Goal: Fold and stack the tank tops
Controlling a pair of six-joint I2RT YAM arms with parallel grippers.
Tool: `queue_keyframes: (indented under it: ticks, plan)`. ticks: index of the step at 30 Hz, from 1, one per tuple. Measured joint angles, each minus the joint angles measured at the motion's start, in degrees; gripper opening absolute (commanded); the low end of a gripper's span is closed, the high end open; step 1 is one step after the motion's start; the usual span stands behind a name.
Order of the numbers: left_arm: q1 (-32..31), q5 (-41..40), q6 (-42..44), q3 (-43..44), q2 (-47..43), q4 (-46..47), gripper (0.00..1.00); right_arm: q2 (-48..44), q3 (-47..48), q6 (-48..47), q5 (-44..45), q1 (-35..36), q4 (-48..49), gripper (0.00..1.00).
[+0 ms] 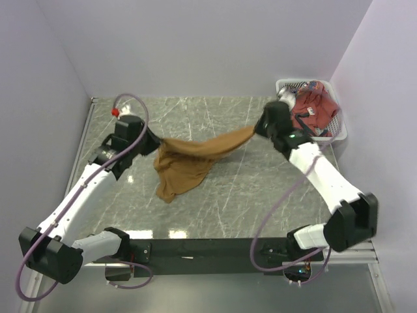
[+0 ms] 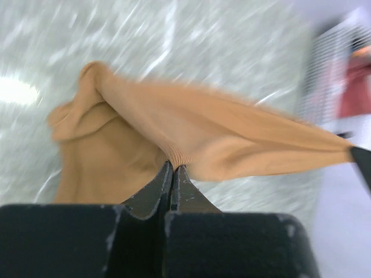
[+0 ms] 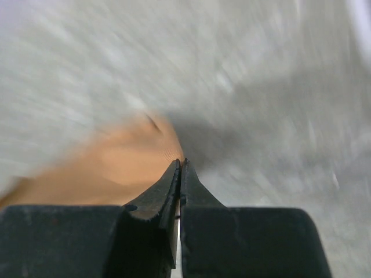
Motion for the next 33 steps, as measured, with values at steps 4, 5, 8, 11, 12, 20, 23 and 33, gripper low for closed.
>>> queue_keyframes:
  ticks: [4,5,8,11,12,20,23,33]
  plan:
    - [0.33,-1.38,0.09,10.01,-0.13,-0.20,0.00,-6.27,14.84,-1.92,-0.39,-0.13,-1.14,0.00]
    - [0.33,-1.79,0.09,12.11,-0.22,-0.35,0.01,-7.56,18.03,-2.43,-0.50,-0.15,-1.18,0.00]
    - [0.33,-3.43,0.17,18.86,-0.87,-0.39,0.01,-10.43,25.92,-3.78,-1.11,-0.24,-2.01,0.00]
    - [0.33,-5.35,0.39,25.22,-1.38,-0.63,0.00,-11.10,32.30,-5.03,-1.42,-0.26,-3.10,0.00]
    - [0.33,-5.84,0.57,26.88,-1.38,-0.63,0.01,-11.02,34.32,-5.46,-1.46,-0.26,-3.45,0.00]
    - [1.95,-9.57,2.69,40.30,3.19,3.50,0.01,-6.80,43.60,-6.99,-3.65,-2.80,-3.52,0.00]
    - [5.38,-8.26,3.23,41.51,7.19,8.61,0.00,-2.75,44.28,-6.34,-7.32,-6.75,-0.04,0.00]
    - [15.52,9.07,3.13,62.45,40.28,25.24,0.01,28.70,67.71,-1.14,-21.92,-12.87,11.28,0.00]
